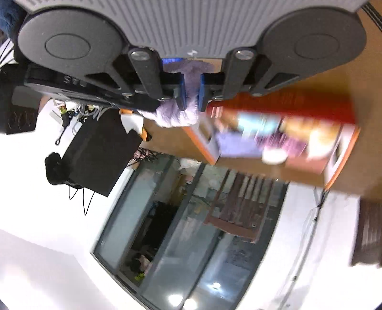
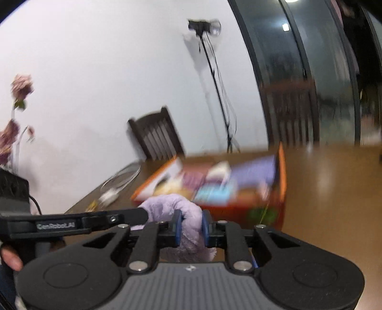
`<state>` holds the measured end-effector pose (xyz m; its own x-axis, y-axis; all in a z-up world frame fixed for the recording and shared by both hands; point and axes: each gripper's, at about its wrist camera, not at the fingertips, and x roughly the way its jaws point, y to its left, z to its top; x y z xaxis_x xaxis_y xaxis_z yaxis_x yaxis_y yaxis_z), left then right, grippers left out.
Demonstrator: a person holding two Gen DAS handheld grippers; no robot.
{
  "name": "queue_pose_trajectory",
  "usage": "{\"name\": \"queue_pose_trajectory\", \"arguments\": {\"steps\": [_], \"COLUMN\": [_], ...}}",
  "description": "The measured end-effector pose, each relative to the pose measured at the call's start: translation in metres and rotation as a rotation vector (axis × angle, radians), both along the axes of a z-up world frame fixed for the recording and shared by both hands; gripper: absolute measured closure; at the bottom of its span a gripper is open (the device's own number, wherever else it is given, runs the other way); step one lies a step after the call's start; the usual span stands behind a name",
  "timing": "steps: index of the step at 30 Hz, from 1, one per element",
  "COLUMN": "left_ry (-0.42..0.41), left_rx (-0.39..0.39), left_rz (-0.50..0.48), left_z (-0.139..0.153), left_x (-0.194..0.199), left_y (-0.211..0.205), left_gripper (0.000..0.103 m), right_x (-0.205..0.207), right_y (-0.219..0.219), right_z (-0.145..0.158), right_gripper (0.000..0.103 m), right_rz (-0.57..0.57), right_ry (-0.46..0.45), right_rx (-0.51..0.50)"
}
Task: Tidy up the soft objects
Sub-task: 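Carry the lavender towel with both grippers into the box, then open both grippers and withdraw toward the blue tissue box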
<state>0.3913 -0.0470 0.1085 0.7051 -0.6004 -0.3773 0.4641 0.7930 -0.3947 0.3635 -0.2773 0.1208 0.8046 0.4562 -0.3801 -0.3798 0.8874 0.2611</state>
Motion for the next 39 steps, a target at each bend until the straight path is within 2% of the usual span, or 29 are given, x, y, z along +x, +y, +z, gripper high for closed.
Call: {"name": "queue_pose_trajectory", "arguments": {"steps": [2, 4, 6, 9, 11, 14, 15, 16, 17, 18, 20, 21, 23, 33, 39], "left_ry": [0.015, 0.103, 0.183, 0.234, 0.267, 0.234, 0.216, 0.196, 0.180, 0.164, 0.139, 0.138, 0.126, -0.014, -0.085], "left_rx": [0.028, 0.070, 0.116, 0.193, 0.204, 0.238, 0.256, 0.272, 0.285, 0.295, 0.297, 0.292, 0.275, 0.251, 0.251], "left_rz": [-0.018, -0.015, 0.008, -0.001, -0.018, -0.059, -0.067, -0.081, -0.093, -0.087, -0.075, -0.073, -0.068, 0.015, 0.041], "left_z": [0.010, 0.004, -0.011, -0.037, -0.050, -0.057, -0.059, -0.060, -0.061, -0.061, -0.058, -0.055, -0.045, 0.037, 0.073], "left_x": [0.049, 0.103, 0.140, 0.169, 0.175, 0.163, 0.157, 0.152, 0.148, 0.145, 0.141, 0.141, 0.139, 0.076, 0.022], "left_y": [-0.016, -0.032, -0.047, -0.062, -0.062, -0.060, -0.057, -0.056, -0.056, -0.054, -0.053, -0.052, -0.051, -0.018, -0.010], "left_gripper": [0.092, 0.092, 0.092, 0.092, 0.092, 0.091, 0.087, 0.081, 0.062, 0.049, 0.048, 0.048, 0.048, 0.044, 0.037], "right_x": [0.043, 0.089, 0.128, 0.162, 0.176, 0.180, 0.179, 0.177, 0.174, 0.173, 0.173, 0.172, 0.165, 0.098, 0.042], "right_y": [-0.006, -0.007, 0.001, 0.021, 0.029, 0.028, 0.027, 0.025, 0.022, 0.020, 0.015, 0.014, 0.014, -0.008, -0.013], "right_z": [0.016, 0.022, 0.015, -0.008, -0.026, -0.042, -0.046, -0.048, -0.050, -0.049, -0.048, -0.046, -0.036, 0.048, 0.077], "right_gripper": [0.086, 0.086, 0.086, 0.086, 0.086, 0.083, 0.083, 0.081, 0.076, 0.073, 0.072, 0.065, 0.059, 0.058, 0.051], "right_rz": [-0.039, -0.064, -0.059, -0.067, -0.061, -0.022, -0.010, -0.004, 0.001, 0.007, 0.015, 0.008, -0.005, -0.062, -0.057], "right_ry": [-0.003, 0.041, 0.097, 0.131, 0.168, 0.224, 0.231, 0.234, 0.234, 0.231, 0.233, 0.225, 0.195, 0.035, -0.027], "right_rx": [-0.029, -0.076, -0.179, -0.361, -0.434, -0.447, -0.447, -0.450, -0.444, -0.435, -0.403, -0.398, -0.397, -0.357, -0.331]}}
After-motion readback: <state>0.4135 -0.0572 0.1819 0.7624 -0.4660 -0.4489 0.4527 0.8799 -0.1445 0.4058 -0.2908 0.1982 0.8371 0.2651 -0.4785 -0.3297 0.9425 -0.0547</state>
